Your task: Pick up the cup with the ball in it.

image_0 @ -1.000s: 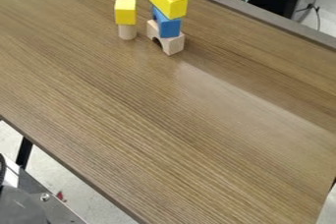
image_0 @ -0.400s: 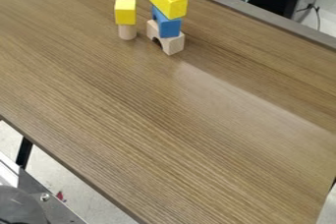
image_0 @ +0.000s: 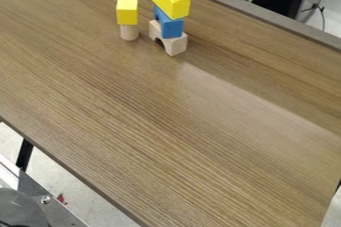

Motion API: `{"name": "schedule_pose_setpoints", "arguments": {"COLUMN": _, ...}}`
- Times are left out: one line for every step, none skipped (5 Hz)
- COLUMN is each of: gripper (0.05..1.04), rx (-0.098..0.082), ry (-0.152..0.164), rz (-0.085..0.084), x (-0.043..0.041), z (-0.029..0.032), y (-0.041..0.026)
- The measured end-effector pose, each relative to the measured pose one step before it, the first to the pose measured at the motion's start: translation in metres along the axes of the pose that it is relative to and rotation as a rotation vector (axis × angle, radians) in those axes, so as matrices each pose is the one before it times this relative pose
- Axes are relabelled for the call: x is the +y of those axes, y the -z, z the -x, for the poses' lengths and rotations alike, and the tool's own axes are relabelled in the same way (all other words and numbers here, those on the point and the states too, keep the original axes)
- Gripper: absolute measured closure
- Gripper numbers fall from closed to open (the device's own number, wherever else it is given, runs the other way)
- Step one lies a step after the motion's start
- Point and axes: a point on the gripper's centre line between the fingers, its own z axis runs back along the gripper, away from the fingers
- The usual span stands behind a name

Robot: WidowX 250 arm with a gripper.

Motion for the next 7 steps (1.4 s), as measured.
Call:
{"name": "schedule_pose_setpoints", "arguments": {"gripper": 0.174, "rx": 0.0041, "ry": -0.0041, "rz": -0.0134, "x": 0.00276, "z": 0.00091, "y": 0.00001}}
{"name": "schedule_pose_setpoints", "arguments": {"gripper": 0.174, "rx": 0.0063, "ry": 0.0005, "rz": -0.0113, "x": 0.00289, "z": 0.00275, "y": -0.00005}}
{"name": "schedule_pose_setpoints", "arguments": {"gripper": 0.173, "rx": 0.0018, "ry": -0.0082, "rz": -0.0039, "x": 0.00211, "z": -0.00017, "y": -0.00009}}
{"name": "schedule_pose_setpoints", "arguments": {"gripper": 0.174, "rx": 0.0008, "ry": -0.0038, "rz": -0.0023, "x": 0.00087, "z": -0.00002, "y": -0.00003}}
{"name": "schedule_pose_setpoints", "arguments": {"gripper": 0.174, "rx": 0.0070, "ry": -0.0050, "rz": -0.0029, "x": 0.00135, "z": 0.00182, "y": 0.00207}}
{"name": "schedule_pose_setpoints", "arguments": {"gripper": 0.174, "rx": -0.0032, "ry": -0.0029, "rz": 0.0003, "x": 0.00045, "z": -0.00067, "y": -0.00003}}
{"name": "schedule_pose_setpoints", "arguments": {"gripper": 0.174, "rx": -0.0029, "ry": 0.0015, "rz": 0.0009, "x": -0.00014, "z": -0.00047, "y": 0.00000}}
